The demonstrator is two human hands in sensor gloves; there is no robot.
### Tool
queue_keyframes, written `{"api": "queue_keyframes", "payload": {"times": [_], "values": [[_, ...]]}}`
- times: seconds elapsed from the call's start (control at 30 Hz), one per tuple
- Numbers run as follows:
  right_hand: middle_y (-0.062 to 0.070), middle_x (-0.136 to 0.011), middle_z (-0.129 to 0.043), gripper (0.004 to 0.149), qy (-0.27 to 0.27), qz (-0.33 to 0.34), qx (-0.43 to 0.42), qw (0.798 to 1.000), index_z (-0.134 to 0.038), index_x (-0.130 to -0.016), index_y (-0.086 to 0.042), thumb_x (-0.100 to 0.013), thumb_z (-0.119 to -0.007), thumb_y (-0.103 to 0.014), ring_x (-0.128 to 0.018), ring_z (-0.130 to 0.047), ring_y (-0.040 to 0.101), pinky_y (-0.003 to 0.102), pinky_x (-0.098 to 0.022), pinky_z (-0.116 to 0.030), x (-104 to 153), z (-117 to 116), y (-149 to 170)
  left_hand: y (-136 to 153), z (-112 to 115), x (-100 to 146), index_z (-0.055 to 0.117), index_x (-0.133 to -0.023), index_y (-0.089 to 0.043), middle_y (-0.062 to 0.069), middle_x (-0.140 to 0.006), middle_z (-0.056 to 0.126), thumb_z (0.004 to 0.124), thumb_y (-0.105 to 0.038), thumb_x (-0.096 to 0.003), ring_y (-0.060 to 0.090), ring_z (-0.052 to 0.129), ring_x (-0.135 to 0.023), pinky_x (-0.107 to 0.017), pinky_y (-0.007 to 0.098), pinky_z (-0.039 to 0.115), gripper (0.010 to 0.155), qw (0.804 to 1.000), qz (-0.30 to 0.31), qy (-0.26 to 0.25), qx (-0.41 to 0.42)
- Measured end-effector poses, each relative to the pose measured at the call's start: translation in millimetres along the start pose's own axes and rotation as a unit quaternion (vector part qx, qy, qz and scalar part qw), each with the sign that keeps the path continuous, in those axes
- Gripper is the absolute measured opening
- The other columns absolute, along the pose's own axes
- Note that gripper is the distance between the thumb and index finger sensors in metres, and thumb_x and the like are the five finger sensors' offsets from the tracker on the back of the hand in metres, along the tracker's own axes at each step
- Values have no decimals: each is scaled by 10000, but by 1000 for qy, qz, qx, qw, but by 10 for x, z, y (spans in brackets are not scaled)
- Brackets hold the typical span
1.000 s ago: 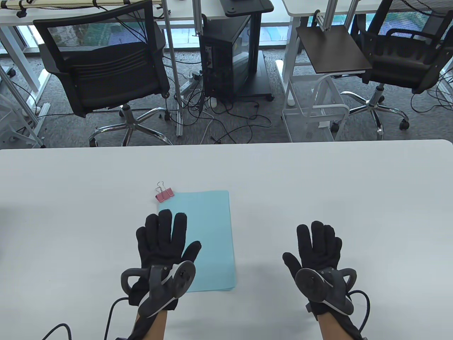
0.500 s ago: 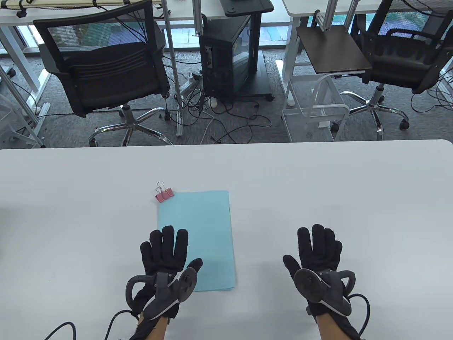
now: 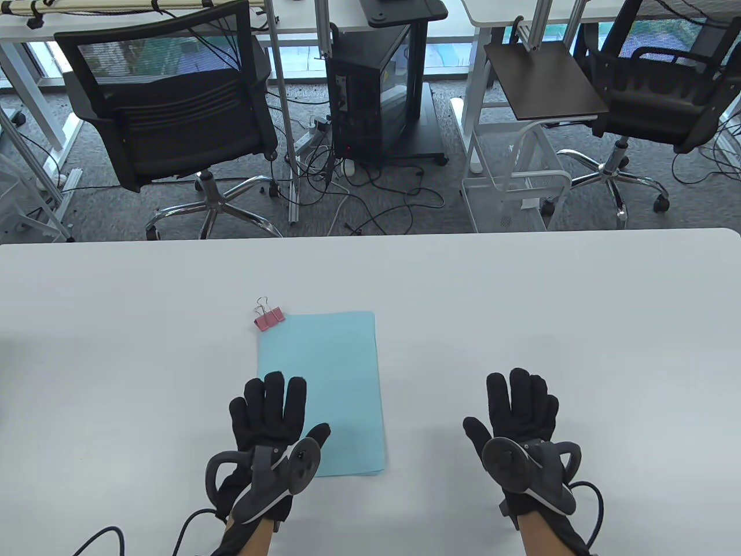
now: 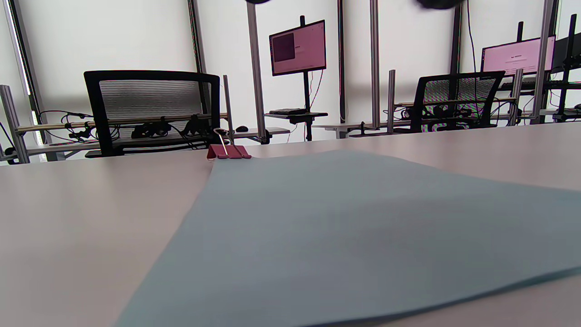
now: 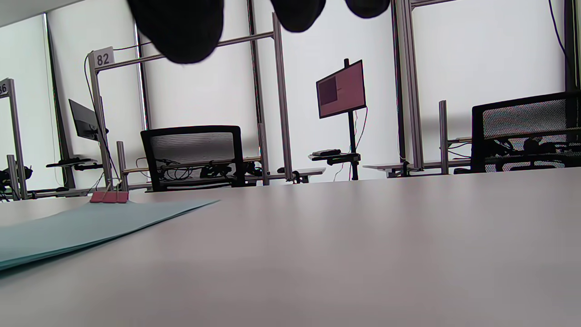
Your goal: Clip paper with binder clip (Right hand to clip)
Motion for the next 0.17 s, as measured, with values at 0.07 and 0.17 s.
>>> {"api": "queue_keyframes", "payload": {"times": [0.07,0.17], "values": [[496,-1101,-198,824,-2,0,-1,1000,-308,-1153,115,-607,-650,-399,-910,-196,737,798,-600,-249,-1,-4,0,12,8,-1,247,-1210,-203,204,-1281,253,462,-650,-604,521,301,-1133,-797,664,330,784,1000,-2,3,1],[497,-1101,-203,822,-5,0,-1,1000,-310,-1153,114,-608,-649,-399,-910,-201,737,798,-600,-251,-2,-8,0,20,15,-1,250,-1210,-203,204,-1281,258,463,-649,-603,521,304,-1133,-797,663,332,783,1000,-3,6,5]]}}
Point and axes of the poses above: the tracker on the back of each hand, its own y axis roughly to the little-finger side, its own x axis roughly from the fingertips to the wrist, z = x × y, the point moved 5 cm from there along -x, roughly from the wrist to the fingertips
